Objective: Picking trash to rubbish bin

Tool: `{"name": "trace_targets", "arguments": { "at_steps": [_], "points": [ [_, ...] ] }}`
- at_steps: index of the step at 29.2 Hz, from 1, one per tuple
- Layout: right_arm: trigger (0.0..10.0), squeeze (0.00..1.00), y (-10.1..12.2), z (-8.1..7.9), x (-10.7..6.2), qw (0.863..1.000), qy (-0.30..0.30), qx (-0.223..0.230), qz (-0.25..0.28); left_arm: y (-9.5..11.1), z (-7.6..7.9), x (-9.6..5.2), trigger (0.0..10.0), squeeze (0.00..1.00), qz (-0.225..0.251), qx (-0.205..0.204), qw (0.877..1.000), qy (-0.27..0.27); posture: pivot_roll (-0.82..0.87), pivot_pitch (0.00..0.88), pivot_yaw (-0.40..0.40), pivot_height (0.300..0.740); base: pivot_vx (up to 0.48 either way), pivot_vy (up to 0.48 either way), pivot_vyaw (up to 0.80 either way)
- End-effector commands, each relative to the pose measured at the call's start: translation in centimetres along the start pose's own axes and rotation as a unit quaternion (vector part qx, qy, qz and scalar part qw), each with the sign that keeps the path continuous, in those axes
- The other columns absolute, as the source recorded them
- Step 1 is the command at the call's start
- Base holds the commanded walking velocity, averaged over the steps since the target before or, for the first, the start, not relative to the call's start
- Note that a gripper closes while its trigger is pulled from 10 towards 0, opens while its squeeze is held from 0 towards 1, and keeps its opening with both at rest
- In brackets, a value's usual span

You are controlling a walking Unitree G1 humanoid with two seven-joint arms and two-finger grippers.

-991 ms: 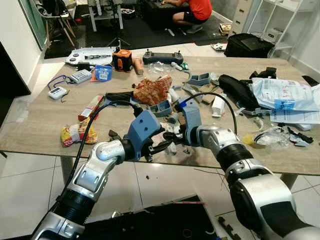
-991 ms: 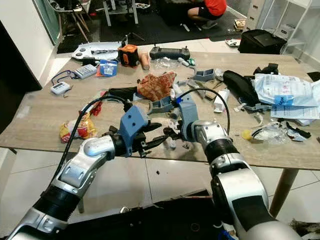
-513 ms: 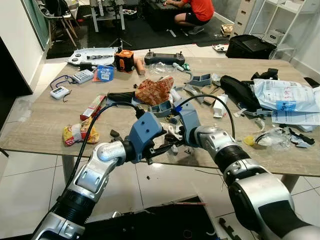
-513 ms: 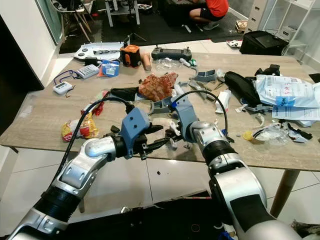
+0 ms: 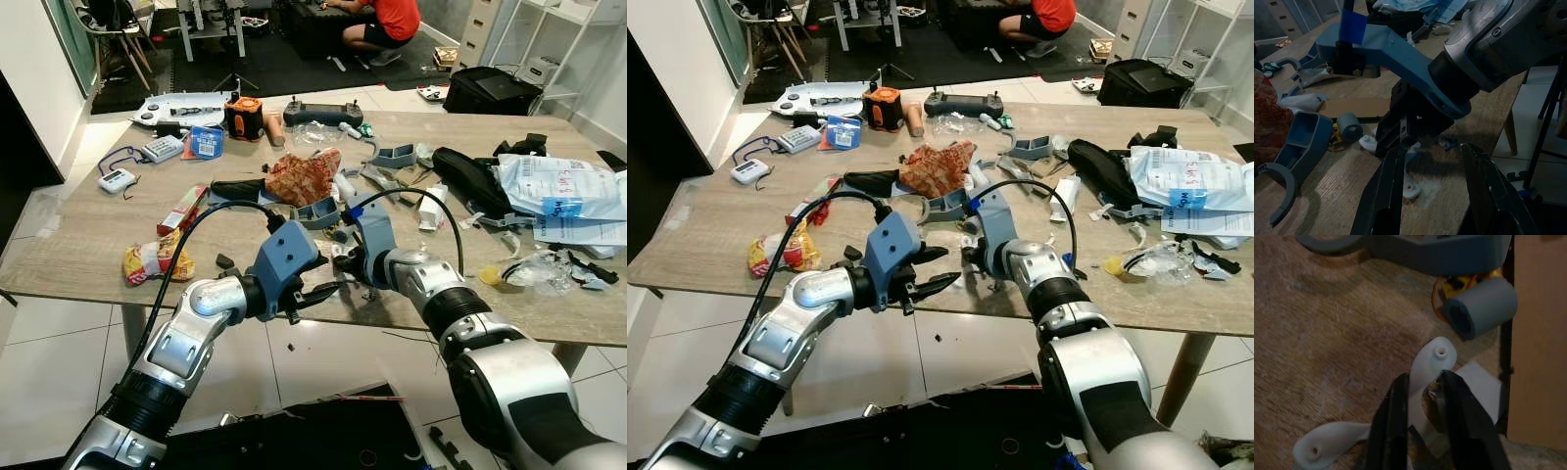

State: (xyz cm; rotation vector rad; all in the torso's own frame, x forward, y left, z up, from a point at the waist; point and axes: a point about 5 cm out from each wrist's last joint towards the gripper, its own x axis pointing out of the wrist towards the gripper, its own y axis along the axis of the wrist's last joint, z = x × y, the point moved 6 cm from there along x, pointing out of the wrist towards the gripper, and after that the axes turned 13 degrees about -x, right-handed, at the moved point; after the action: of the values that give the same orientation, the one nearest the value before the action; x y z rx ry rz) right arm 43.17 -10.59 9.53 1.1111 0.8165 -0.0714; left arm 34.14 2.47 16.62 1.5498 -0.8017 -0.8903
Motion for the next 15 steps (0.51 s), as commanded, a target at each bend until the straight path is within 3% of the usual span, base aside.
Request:
{"name": "trace_targets", "arguments": {
  "at_steps": [1, 11, 15],
  "points": [
    [0.0, 0.00, -3.5, -0.4, 0.3, 0.998, 0.007, 0.028, -0.050, -0.2, 0.3, 0.1, 10.0, 0.00, -0.012, 0.009, 1.000, -0.010, 0.08, 0.129, 0.016, 0.740, 0.000, 0.000, 0.00],
    [0.0, 0.00, -3.2, 0.3, 0.0, 0.998, 0.006, 0.054, -0.034, 0.0, 0.4, 0.2, 10.0, 0.00, -0.006, 0.007, 1.000, -0.009, 0.08, 0.118, 0.015, 0.740, 0.000, 0.000, 0.00],
    [0.0, 0.00, -0.8, 1.1, -0.8, 0.993, 0.030, 0.111, 0.017, 0.3, 0.1, 0.0, 10.0, 0.00, -0.001, 0.006, 1.000, -0.003, 0.08, 0.116, 0.009, 0.740, 0.000, 0.000, 0.00]
  ]
}}
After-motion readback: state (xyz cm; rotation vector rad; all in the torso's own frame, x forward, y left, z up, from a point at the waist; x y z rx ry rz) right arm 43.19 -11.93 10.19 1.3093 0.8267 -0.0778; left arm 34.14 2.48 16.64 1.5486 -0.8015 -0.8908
